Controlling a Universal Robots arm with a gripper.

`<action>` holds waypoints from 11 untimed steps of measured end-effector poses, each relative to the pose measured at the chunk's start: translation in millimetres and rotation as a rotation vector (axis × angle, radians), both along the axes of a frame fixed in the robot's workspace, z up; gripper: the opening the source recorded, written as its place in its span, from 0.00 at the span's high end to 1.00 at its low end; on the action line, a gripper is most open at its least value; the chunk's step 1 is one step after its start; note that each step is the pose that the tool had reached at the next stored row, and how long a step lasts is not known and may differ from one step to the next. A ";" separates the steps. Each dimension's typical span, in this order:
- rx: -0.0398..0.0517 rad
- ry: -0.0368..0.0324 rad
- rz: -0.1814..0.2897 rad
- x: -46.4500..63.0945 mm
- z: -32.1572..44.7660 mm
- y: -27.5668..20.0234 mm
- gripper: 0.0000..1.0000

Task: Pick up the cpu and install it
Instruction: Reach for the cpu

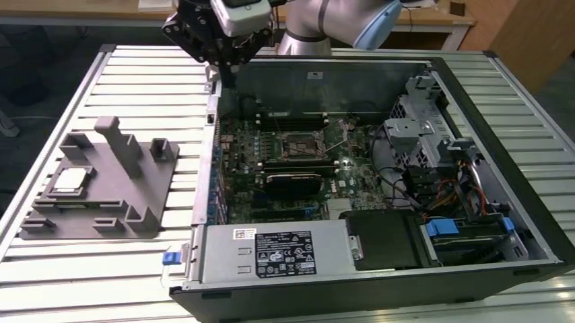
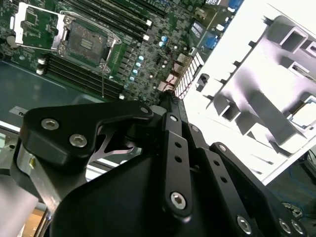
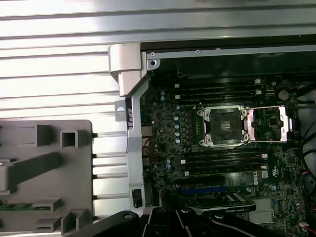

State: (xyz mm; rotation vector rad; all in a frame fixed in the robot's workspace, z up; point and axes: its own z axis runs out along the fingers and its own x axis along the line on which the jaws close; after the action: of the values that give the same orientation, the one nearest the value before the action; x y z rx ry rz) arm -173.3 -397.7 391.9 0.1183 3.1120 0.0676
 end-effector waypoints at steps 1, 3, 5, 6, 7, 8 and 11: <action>0.0001 0.0000 0.000 -1.5 -0.1 0.1 0.89; 0.0000 0.0000 0.000 -4.6 -0.3 0.2 0.89; 0.0000 0.0000 0.000 -7.9 -0.4 0.3 0.89; 0.0000 0.0000 0.000 -9.6 -0.5 0.4 0.89; 0.0000 0.0000 0.000 -11.4 -0.6 0.4 0.89; 0.0000 0.0000 0.000 -13.1 -0.7 0.5 0.89; 0.0000 0.0001 0.000 -18.2 -1.0 0.7 0.89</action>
State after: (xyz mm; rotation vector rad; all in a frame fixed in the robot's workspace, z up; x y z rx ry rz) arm -191.5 -397.0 390.9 0.1182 3.1121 0.0676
